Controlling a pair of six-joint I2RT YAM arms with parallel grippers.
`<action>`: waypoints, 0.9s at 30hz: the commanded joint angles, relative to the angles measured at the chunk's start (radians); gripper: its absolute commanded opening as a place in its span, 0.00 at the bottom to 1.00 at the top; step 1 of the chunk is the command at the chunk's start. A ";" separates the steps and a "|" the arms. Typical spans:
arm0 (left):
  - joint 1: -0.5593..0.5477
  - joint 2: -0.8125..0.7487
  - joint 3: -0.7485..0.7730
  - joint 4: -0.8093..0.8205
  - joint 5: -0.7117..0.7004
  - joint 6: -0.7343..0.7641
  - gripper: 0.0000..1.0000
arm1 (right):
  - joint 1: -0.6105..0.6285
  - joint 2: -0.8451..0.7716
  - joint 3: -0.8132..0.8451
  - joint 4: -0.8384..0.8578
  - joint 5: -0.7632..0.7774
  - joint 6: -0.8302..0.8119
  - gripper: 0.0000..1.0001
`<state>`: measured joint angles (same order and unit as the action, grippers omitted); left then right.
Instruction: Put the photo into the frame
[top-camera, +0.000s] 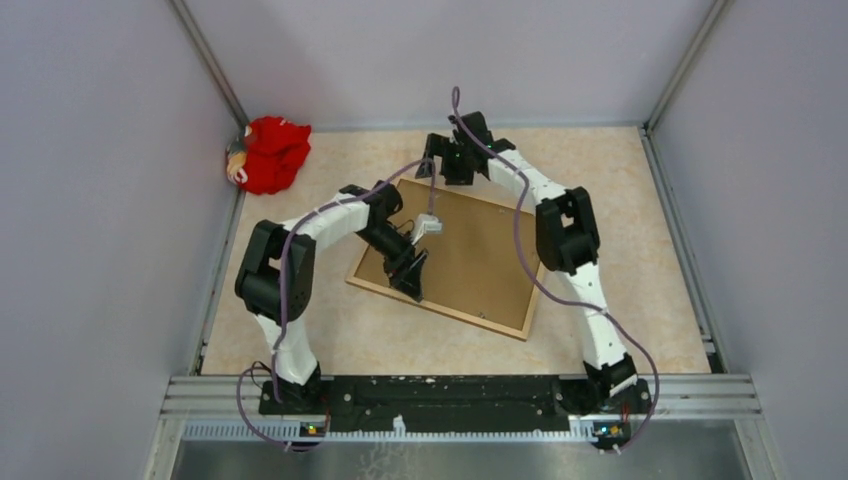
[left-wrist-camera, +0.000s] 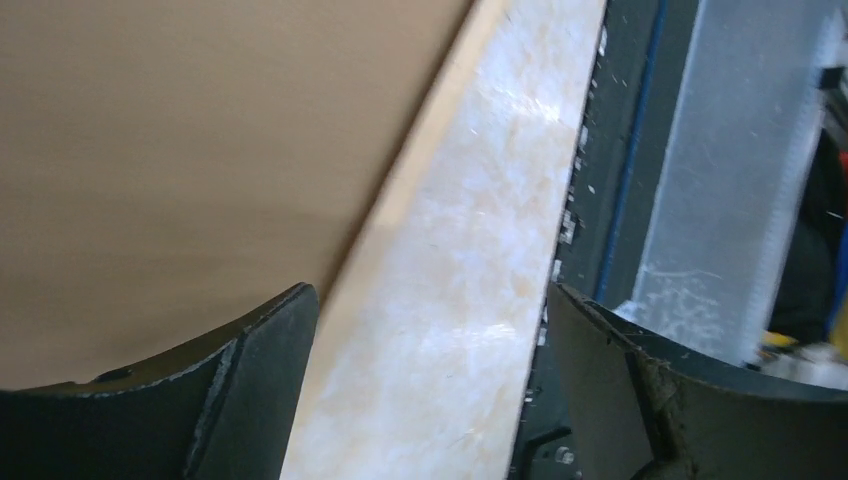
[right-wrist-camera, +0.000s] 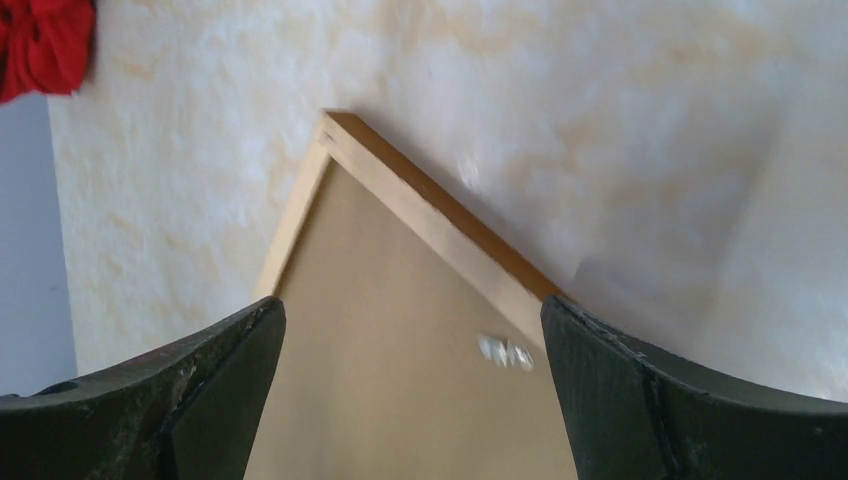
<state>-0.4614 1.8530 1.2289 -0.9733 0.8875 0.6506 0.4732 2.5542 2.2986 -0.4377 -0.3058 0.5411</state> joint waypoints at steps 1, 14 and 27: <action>0.132 -0.077 0.187 -0.060 0.035 0.144 0.91 | -0.055 -0.355 -0.244 0.018 0.009 -0.004 0.99; 0.535 0.130 0.333 0.065 -0.038 -0.058 0.69 | 0.038 -0.716 -0.747 0.149 0.048 -0.017 0.99; 0.546 0.218 0.233 0.101 -0.001 -0.039 0.44 | 0.291 -0.651 -0.936 0.493 0.055 0.169 0.85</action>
<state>0.0834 2.0426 1.4906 -0.8986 0.8639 0.6006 0.7403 1.8603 1.3663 -0.1349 -0.2523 0.6346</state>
